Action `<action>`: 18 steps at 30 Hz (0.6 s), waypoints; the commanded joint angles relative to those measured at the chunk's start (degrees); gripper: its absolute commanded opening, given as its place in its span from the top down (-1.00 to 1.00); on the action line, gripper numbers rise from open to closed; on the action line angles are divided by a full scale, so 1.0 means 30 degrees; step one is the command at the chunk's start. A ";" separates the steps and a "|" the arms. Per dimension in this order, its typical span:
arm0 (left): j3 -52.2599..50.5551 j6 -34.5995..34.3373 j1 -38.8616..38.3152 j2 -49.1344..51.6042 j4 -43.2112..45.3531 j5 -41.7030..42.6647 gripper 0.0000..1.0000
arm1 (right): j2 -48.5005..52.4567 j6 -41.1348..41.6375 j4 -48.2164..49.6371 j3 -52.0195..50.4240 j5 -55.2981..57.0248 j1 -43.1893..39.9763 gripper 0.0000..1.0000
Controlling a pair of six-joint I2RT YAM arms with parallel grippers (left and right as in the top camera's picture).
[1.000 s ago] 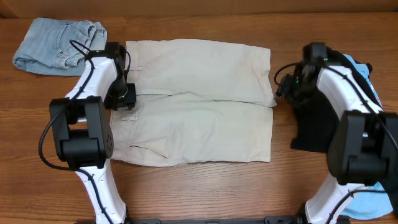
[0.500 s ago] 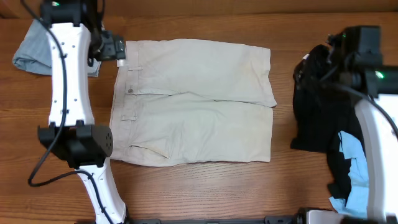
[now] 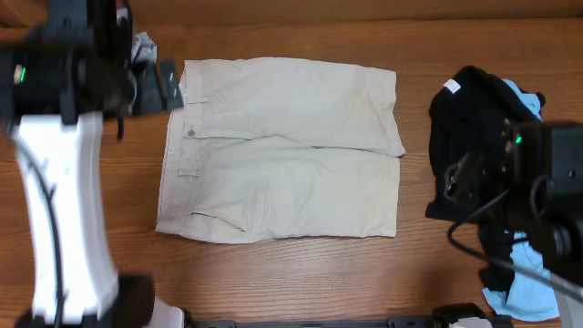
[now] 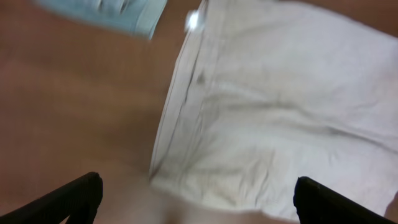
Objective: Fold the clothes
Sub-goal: 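Release the waistband and move both grippers down to the leg hems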
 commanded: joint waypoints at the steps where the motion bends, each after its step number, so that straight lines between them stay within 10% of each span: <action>1: -0.4590 -0.4641 0.0029 -0.3089 0.0058 -0.2404 -1.00 | -0.0656 0.3993 -0.0357 -0.1275 0.2492 0.1013 -0.22; 4: -0.8721 -0.7781 0.0036 -0.5457 0.0809 -0.3366 -1.00 | -0.0787 0.5180 0.0219 -0.2608 0.2463 0.1173 -1.00; 9: -1.7318 -1.4644 0.0051 -0.9194 0.4058 -0.4692 -1.00 | -0.0058 0.5027 0.1945 -0.4299 0.1428 0.1173 -1.00; 14: -2.2578 -1.4877 0.0284 -0.9428 0.7606 -0.4612 -1.00 | 0.1129 0.3570 0.2011 -0.4641 0.0918 0.1188 -1.00; 18: -2.5449 -1.4906 0.0291 -0.8524 1.0499 -0.4269 -0.63 | 0.2098 0.3548 0.1938 -0.4663 0.0874 0.1224 -1.00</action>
